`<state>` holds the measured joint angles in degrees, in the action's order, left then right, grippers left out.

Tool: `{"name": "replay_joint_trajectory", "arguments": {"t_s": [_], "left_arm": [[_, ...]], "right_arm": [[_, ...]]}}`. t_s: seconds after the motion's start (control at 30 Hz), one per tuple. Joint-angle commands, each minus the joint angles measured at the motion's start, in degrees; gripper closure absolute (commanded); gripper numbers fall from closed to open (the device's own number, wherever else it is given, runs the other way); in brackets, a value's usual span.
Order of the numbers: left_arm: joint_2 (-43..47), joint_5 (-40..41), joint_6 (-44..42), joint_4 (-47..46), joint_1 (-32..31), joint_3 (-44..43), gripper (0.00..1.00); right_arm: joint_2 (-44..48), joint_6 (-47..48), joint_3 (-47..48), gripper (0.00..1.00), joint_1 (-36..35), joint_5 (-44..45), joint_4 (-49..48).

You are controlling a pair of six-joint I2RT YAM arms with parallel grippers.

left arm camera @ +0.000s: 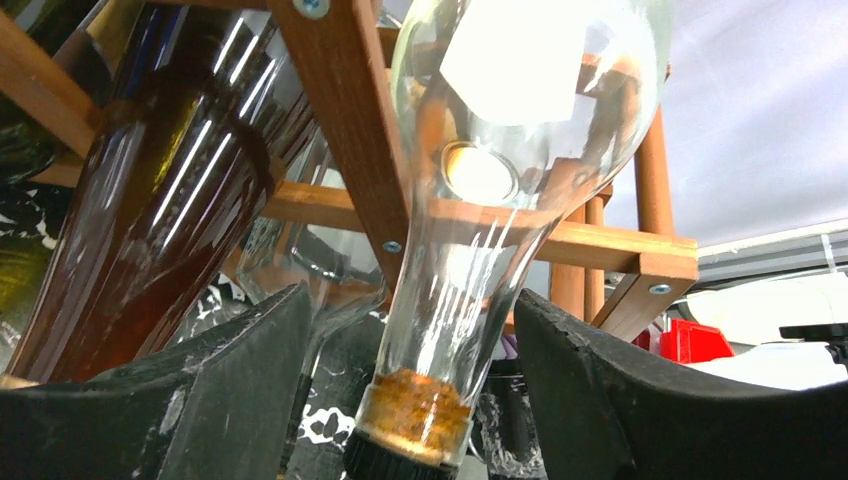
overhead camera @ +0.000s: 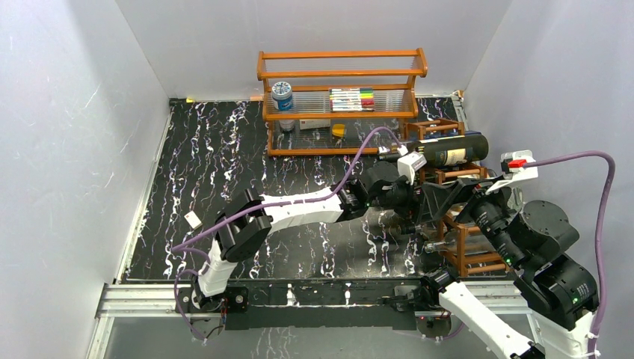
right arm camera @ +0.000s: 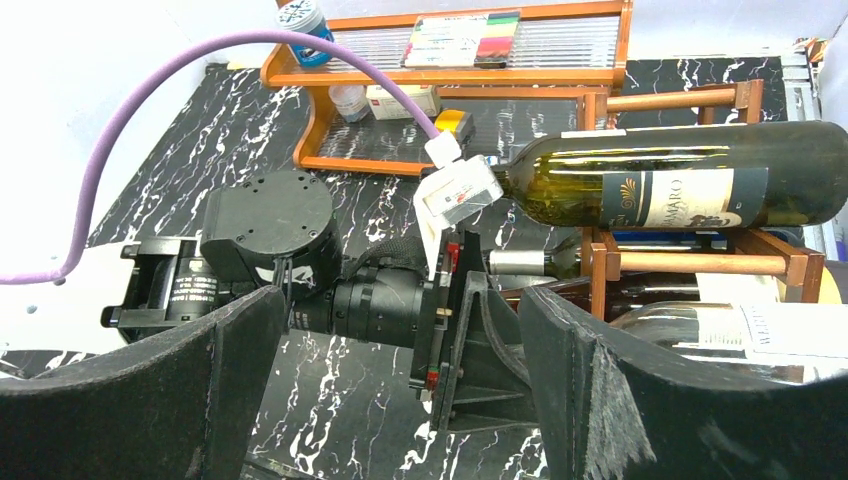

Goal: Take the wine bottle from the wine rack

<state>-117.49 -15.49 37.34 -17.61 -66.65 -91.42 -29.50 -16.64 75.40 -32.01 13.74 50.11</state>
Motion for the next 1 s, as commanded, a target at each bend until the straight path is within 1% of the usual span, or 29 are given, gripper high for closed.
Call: {"name": "replay_joint_trajectory", "arguments": {"t_s": [0.0,0.07,0.1,0.17,0.27,0.3,0.43,0.6,0.63,0.73,0.8,0.87,0.97], "left_arm": [[-0.57,-2.37,0.02,-1.32,-0.14,-4.68,0.29],[-1.44,-3.24,-1.52,0.85,-0.14,-6.63,0.24],[-1.89,-3.24,-2.30,2.59,-0.14,-7.85,0.24],[-2.52,-3.34,-3.11,4.24,-0.14,-9.55,0.24],[-3.24,-4.48,-1.90,3.02,-0.14,-9.82,0.26],[-3.61,-4.63,-1.45,2.86,-0.14,-10.03,0.27],[-4.13,-5.16,-1.14,3.26,-0.14,-10.81,0.39],[-4.18,-5.65,-0.64,2.96,-0.15,-10.94,0.46],[-4.28,-5.83,-0.82,3.20,-0.14,-11.16,0.46],[-4.85,-5.87,-1.07,3.67,-0.14,-11.75,0.38],[-5.52,-6.17,-1.06,3.87,-0.14,-12.42,0.36],[-6.24,-6.46,-0.91,4.17,-0.14,-13.24,0.36],[-7.62,-6.77,-0.77,5.03,-0.14,-14.90,0.40]], "right_arm": [[0.57,0.78,2.16,0.02,-0.33,0.48,-1.27],[0.67,0.82,2.23,0.02,-0.33,0.46,-1.16],[0.67,0.87,2.43,0.02,-0.29,0.50,-1.01],[0.71,1.06,2.61,0.02,-0.33,0.69,-0.70],[0.94,1.17,2.57,0.02,-0.30,1.19,-0.45],[0.99,1.17,2.59,0.02,-0.32,1.31,-0.45],[1.10,1.10,2.73,0.02,-0.33,1.32,-0.32],[1.20,1.22,2.74,0.02,-0.31,1.56,-0.25],[1.14,1.22,2.85,0.02,-0.33,1.59,-0.25],[1.20,1.39,3.00,0.02,-0.32,1.81,-0.27],[1.17,1.49,2.95,0.02,-0.32,1.83,-0.27],[1.15,1.45,2.97,0.02,-0.32,1.87,-0.27],[1.15,1.44,2.99,0.02,-0.33,1.80,-0.19]]}}
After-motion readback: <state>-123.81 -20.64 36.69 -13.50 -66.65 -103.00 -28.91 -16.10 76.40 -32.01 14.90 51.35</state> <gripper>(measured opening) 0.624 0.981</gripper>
